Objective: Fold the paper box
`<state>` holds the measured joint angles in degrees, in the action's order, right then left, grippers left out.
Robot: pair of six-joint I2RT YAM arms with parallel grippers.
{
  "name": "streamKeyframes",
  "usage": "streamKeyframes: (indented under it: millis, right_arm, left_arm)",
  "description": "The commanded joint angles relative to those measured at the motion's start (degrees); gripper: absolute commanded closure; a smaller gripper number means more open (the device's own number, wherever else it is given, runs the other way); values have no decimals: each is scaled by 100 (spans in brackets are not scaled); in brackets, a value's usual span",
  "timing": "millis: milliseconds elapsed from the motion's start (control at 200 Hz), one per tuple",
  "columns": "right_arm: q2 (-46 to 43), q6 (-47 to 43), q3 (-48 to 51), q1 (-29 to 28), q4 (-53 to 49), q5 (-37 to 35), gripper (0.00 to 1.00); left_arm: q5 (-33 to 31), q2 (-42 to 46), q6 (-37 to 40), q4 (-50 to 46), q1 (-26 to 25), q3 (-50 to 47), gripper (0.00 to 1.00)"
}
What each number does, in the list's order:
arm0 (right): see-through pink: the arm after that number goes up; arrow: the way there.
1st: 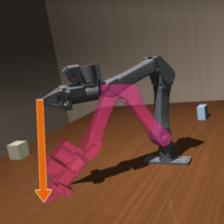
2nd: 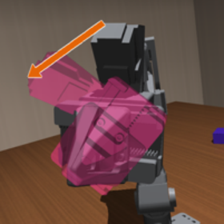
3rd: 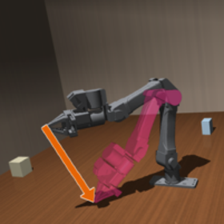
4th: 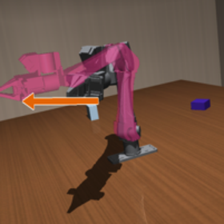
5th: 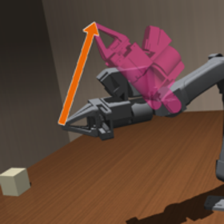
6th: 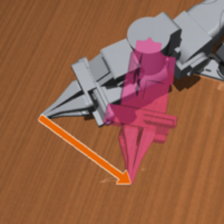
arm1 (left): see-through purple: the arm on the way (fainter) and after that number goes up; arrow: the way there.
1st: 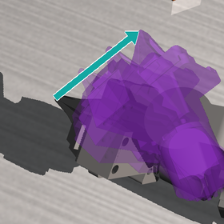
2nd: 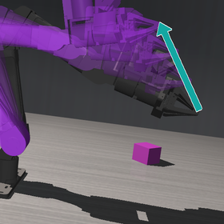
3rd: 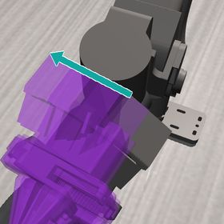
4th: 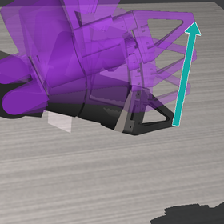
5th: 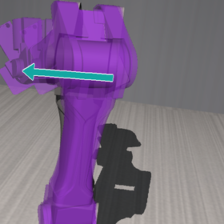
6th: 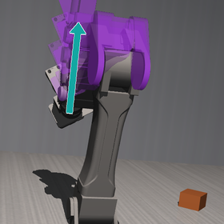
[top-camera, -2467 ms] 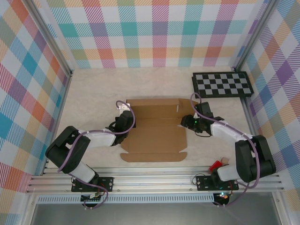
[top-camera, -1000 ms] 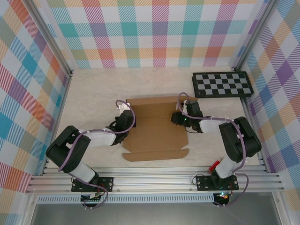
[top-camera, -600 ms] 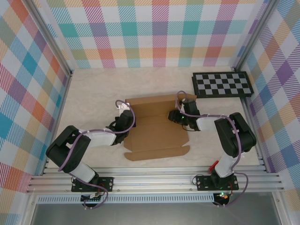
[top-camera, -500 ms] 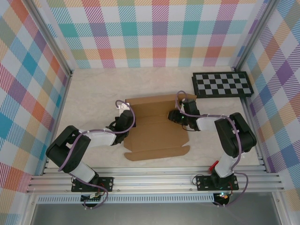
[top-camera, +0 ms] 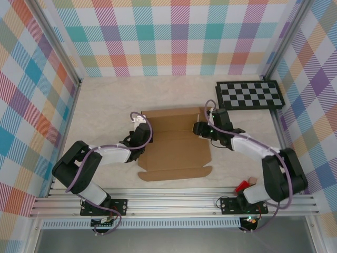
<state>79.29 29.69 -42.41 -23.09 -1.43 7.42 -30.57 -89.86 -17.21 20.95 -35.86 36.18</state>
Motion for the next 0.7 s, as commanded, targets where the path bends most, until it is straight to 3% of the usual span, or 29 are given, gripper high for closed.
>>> streamKeyframes:
  millis: [0, 180, 315, 510, 695]
  right_arm:
    - [-704, -677, 58, 147, -895, -251, 48]
    - [-1884, -1228, -151, 848, -1975, -937, 47]
    - [-2143, -1553, -268, 1782, -1770, -1327, 42]
    - [-384, -2270, -1144, 3010, -1583, -475, 41]
    - [506, -2738, -1368, 3103, -914, 1105, 43]
  left_arm:
    - [109, -136, -62, -495, 44, 3, 100]
    - [180, -119, -53, -456, 61, -23, 100]
    - [335, -93, 46, -273, 71, -94, 100]
    - [543, -31, 147, -41, 70, -188, 100]
    - [533, -22, 171, 1, 70, -216, 100]
